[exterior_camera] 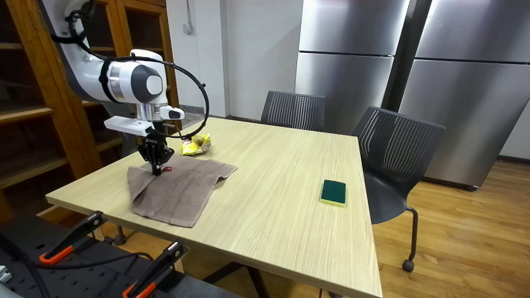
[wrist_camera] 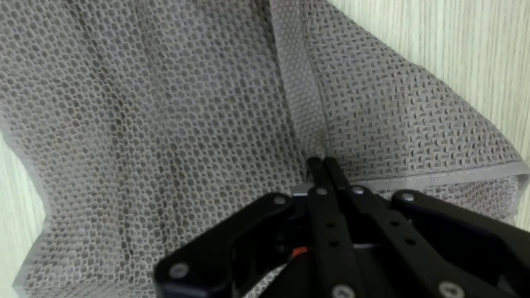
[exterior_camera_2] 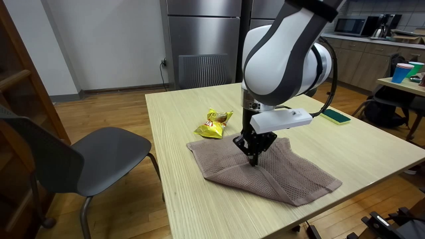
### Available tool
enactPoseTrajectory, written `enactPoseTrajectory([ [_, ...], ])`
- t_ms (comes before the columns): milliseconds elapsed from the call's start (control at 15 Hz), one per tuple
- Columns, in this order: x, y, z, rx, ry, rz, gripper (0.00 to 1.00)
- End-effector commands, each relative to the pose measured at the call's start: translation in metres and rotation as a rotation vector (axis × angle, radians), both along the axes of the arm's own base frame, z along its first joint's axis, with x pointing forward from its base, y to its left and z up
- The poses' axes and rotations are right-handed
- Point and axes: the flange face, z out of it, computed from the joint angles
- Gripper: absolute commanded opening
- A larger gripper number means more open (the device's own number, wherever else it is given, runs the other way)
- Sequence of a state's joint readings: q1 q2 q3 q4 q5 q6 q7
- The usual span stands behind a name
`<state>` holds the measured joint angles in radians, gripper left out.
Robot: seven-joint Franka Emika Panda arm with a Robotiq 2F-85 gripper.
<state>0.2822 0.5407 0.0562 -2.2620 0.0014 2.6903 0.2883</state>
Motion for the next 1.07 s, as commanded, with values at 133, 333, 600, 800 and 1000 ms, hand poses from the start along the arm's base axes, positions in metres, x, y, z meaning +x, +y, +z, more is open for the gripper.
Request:
enactPoseTrajectory([
  [133,-0.011,0.007,0.014,0.02,0.006,0.043,0.01],
  [333,-0.026,0.02,0.016,0.03,0.018,0.107,0.01],
  [600,-0.047,0.04,0.016,0.043,0.039,0.19,0.01],
  [800,-0.059,0.05,0.018,0.053,0.052,0.237,0.01],
  [1000,-0.069,0.06,0.016,0.063,0.068,0.285,0.01],
])
